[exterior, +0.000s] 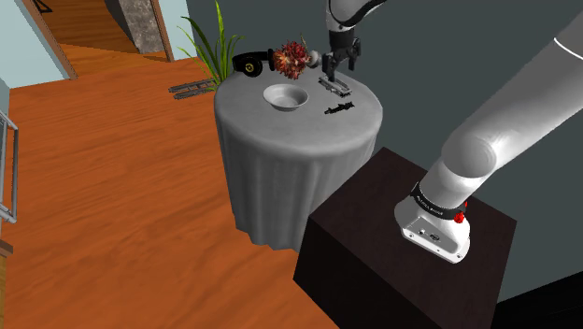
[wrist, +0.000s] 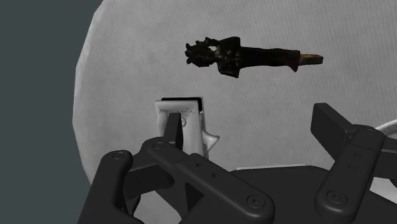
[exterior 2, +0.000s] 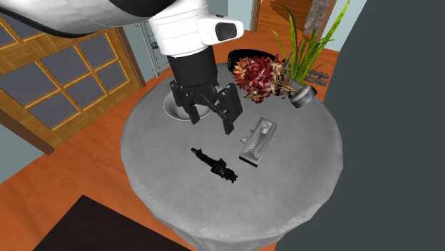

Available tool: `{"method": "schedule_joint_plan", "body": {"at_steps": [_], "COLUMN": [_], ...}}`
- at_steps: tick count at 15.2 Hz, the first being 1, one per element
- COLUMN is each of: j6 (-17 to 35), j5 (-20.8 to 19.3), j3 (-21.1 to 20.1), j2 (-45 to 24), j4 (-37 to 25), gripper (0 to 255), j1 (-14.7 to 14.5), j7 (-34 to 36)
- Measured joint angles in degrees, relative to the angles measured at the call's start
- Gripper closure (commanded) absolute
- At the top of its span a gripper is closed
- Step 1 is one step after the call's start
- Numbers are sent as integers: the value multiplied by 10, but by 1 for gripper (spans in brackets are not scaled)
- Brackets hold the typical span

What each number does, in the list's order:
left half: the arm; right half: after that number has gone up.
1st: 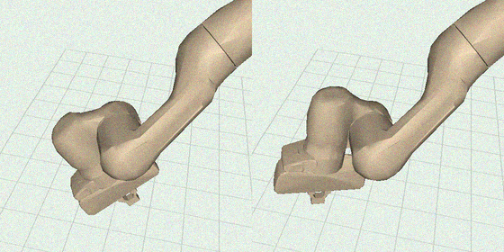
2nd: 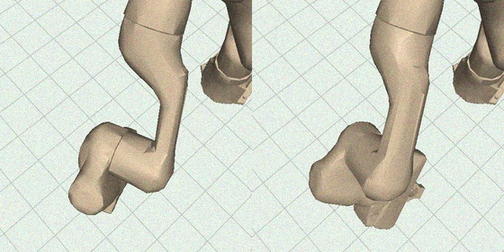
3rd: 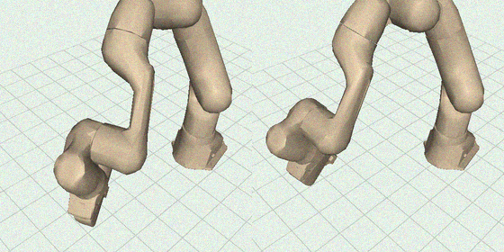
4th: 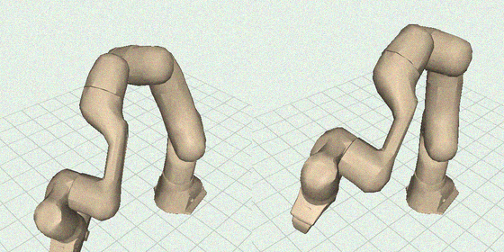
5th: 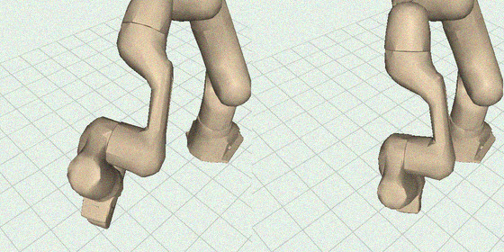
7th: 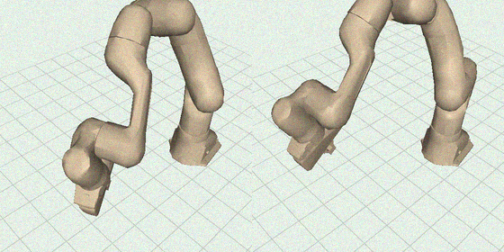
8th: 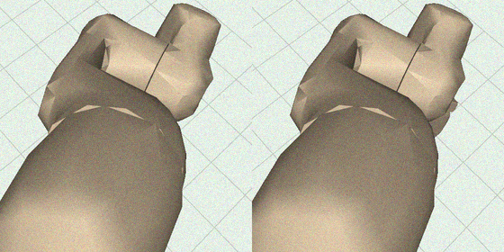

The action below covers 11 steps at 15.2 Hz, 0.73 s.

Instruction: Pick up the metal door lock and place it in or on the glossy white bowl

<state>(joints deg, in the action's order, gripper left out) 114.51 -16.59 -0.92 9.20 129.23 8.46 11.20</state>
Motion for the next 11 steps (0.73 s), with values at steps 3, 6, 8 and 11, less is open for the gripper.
{"method": "schedule_joint_plan", "body": {"at_steps": [3, 6, 8, 11], "j6": [23, 41, 46, 57], "j5": [-23, -45, -57, -70], "j3": [6, 15, 20, 27], "j2": [-61, -124, -165, -213], "j4": [-36, -80, -115, -151], "gripper": [0, 0, 0, 0], "j1": [9, 19, 23, 28], "j7": [12, 20, 26, 31]}}
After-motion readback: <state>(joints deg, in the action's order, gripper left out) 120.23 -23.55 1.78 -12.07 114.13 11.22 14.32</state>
